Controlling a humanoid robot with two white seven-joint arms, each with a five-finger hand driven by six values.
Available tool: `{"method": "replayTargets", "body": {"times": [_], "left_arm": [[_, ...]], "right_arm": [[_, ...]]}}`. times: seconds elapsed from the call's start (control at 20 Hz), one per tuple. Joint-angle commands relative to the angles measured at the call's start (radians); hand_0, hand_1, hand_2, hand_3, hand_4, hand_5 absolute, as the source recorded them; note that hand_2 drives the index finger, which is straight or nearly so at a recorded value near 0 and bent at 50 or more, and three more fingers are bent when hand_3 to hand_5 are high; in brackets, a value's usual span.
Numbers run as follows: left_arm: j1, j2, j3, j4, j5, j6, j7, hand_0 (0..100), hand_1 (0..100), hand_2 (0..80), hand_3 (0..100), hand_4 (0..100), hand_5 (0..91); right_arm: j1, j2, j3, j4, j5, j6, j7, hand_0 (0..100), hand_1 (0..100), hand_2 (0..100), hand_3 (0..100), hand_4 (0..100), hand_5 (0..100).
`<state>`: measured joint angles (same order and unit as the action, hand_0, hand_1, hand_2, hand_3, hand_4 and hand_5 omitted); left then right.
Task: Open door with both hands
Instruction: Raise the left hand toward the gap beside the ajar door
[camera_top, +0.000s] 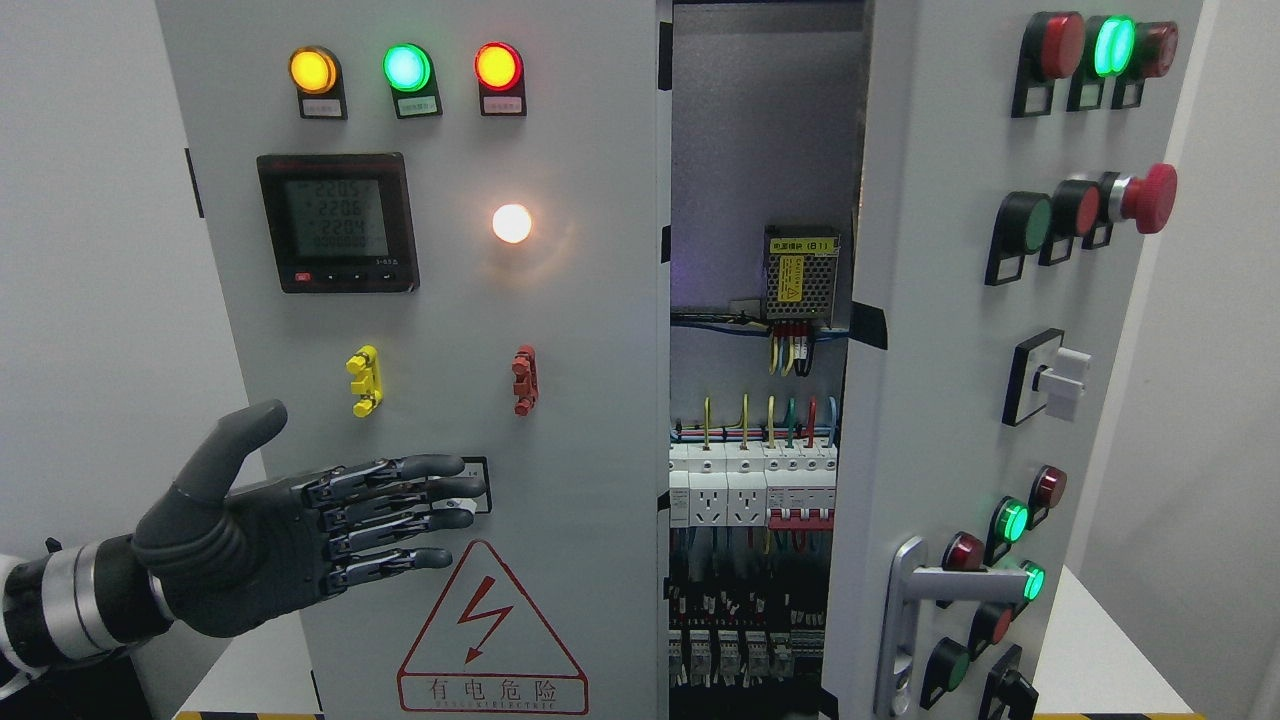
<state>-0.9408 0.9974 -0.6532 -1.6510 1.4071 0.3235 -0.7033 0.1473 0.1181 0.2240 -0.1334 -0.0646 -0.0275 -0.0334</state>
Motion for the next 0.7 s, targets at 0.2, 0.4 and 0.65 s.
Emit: {"method": "replayTargets", "body": {"times": [0.2, 0.4, 0.65], "left_arm": [[-0.087, -0.232, -0.112, 0.04, -0.01, -0.001, 0.005, 0, 0, 0.0, 0, 4, 0.0], [-0.108, -0.29, -0.105, 0.043, -0.01, -0.001, 0.054, 0, 0, 0.0, 0, 4, 0.0], [-0.113, -0.367, -0.088, 0.043, -0.013, -0.001, 0.126, 0, 0, 0.0, 0, 4, 0.0]], "right_arm": [[0.0, 0.0, 0.0, 0.0, 0.0, 0.0, 0.0, 0, 0, 0, 0, 0, 0], [0.0, 0.0, 0.0, 0.0, 0.0, 0.0, 0.0, 0, 0, 0, 0, 0, 0], [0.0, 0.0, 0.0, 0.0, 0.0, 0.0, -0.002, 0, 0, 0, 0, 0, 0]]}}
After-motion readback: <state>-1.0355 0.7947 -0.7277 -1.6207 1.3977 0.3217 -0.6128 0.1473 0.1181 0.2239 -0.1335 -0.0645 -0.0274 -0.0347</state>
